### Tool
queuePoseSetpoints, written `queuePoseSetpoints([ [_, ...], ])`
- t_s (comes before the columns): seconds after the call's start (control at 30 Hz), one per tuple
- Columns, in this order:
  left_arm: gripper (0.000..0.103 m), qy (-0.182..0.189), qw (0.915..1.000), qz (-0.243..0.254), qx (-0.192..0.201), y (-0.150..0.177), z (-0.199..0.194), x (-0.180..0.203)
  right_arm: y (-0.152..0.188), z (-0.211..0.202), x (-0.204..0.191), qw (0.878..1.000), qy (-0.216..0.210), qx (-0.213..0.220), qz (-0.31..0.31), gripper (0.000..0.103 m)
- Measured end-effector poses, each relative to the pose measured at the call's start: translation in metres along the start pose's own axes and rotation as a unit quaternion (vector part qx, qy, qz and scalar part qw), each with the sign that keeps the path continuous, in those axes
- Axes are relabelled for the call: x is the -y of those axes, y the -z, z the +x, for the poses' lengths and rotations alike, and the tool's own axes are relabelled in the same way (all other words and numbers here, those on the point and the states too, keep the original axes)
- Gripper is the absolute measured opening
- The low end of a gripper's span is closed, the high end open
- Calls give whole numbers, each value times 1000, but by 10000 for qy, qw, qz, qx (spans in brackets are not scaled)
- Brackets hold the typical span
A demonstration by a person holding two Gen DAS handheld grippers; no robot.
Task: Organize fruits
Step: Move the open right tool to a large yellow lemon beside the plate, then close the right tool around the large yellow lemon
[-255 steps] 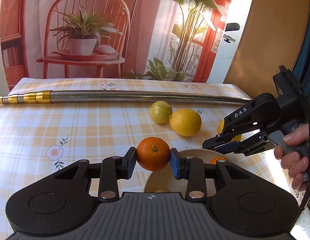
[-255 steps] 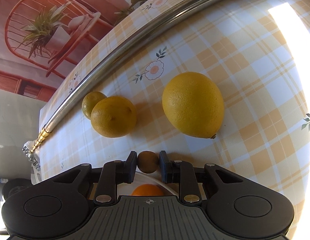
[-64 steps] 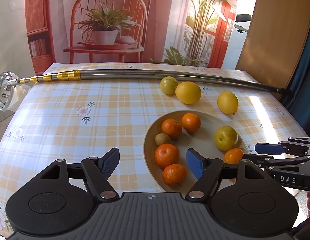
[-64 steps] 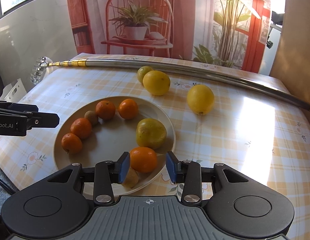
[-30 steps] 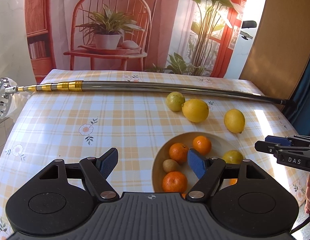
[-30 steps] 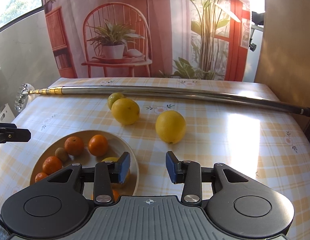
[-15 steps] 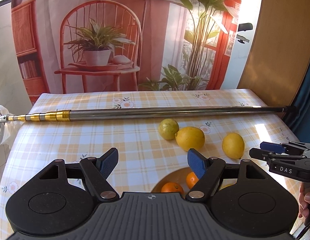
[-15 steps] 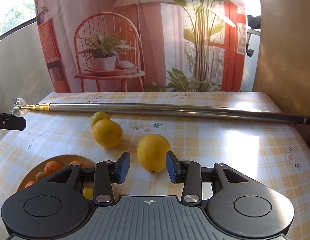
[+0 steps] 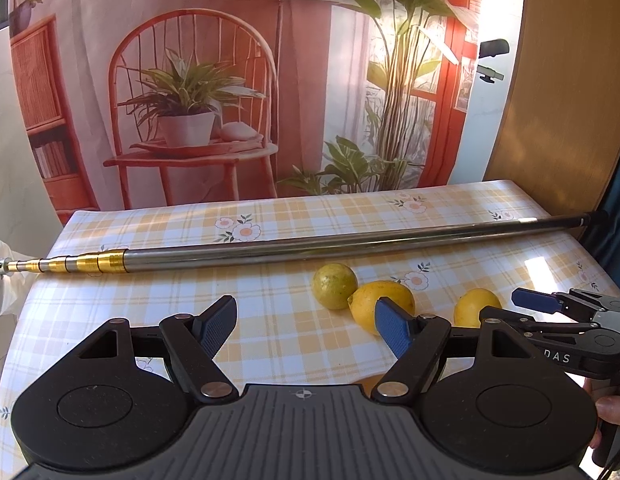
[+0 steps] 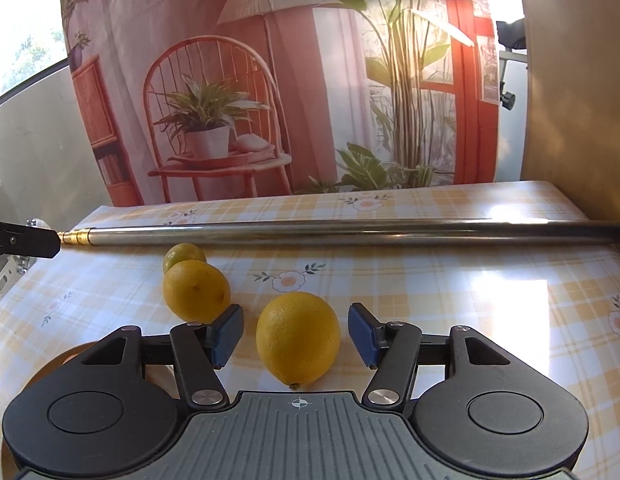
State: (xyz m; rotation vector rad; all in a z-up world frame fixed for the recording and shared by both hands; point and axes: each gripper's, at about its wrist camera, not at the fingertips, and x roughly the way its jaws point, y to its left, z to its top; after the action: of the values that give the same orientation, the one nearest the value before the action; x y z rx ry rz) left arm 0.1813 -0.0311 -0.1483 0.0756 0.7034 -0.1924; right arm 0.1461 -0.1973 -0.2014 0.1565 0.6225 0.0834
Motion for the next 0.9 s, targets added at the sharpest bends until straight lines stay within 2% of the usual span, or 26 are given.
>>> queuePoseSetpoints([
  [0.37,78,69,9998,22,-163,-1,16,2,8,26,8,9999,-32,-8,167,57],
  [0.5,78,108,9997,28,-235,0,23,4,18,28,9,9997,-141,-73,193,57],
  [0.9,78,187,9988,50,-449,6,39,8,19,30,2,10000,-62,0,11,56],
])
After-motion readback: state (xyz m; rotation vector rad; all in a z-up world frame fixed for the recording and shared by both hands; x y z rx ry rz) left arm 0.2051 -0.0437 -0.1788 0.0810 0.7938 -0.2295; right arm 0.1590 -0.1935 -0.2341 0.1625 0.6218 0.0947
